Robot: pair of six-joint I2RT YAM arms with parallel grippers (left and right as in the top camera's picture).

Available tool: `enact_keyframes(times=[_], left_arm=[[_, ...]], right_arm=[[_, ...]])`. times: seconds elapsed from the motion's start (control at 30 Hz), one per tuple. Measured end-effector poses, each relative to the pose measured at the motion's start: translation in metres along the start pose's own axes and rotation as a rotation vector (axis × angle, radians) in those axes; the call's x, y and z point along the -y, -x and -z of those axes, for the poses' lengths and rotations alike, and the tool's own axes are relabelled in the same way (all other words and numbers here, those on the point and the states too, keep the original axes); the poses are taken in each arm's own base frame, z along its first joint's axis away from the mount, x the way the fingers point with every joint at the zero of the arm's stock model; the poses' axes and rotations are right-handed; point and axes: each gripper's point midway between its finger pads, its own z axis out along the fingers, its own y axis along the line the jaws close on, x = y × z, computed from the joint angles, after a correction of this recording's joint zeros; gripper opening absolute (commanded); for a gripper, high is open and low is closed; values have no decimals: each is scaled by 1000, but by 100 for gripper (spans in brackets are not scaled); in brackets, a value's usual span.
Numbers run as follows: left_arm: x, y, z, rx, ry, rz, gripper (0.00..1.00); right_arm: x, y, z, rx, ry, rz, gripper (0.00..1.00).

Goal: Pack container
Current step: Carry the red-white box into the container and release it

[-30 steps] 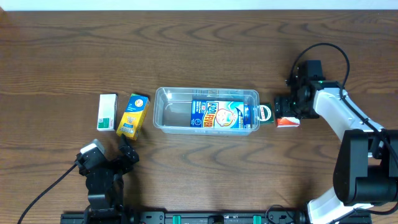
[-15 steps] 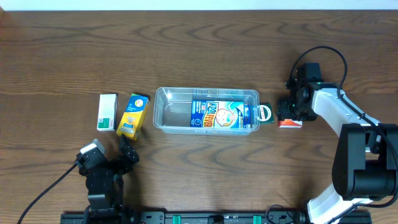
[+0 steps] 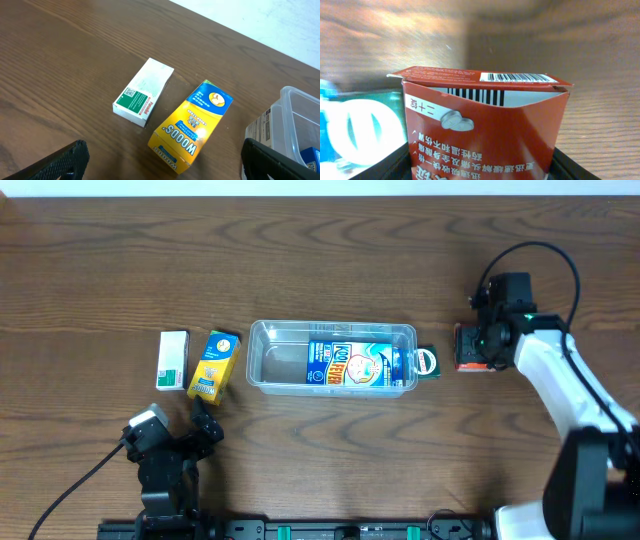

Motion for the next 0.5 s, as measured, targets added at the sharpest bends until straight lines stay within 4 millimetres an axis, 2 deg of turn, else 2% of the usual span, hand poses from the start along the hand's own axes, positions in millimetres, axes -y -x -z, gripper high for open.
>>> enact_keyframes(times=[0.1, 0.27, 0.4, 0.5], left_arm=[[0, 0, 0, 0, 0, 0, 98], [0, 0, 0, 0, 0, 0, 98], [0, 0, 0, 0, 0, 0, 98], [0, 0, 0, 0, 0, 0, 98]], right_arm=[[-19, 13, 27, 90, 30, 47, 61], [-72, 26, 81, 250, 110, 220, 61], [-120, 19, 114, 341, 178, 408, 64], [-156, 12, 126, 394, 222, 569, 65]])
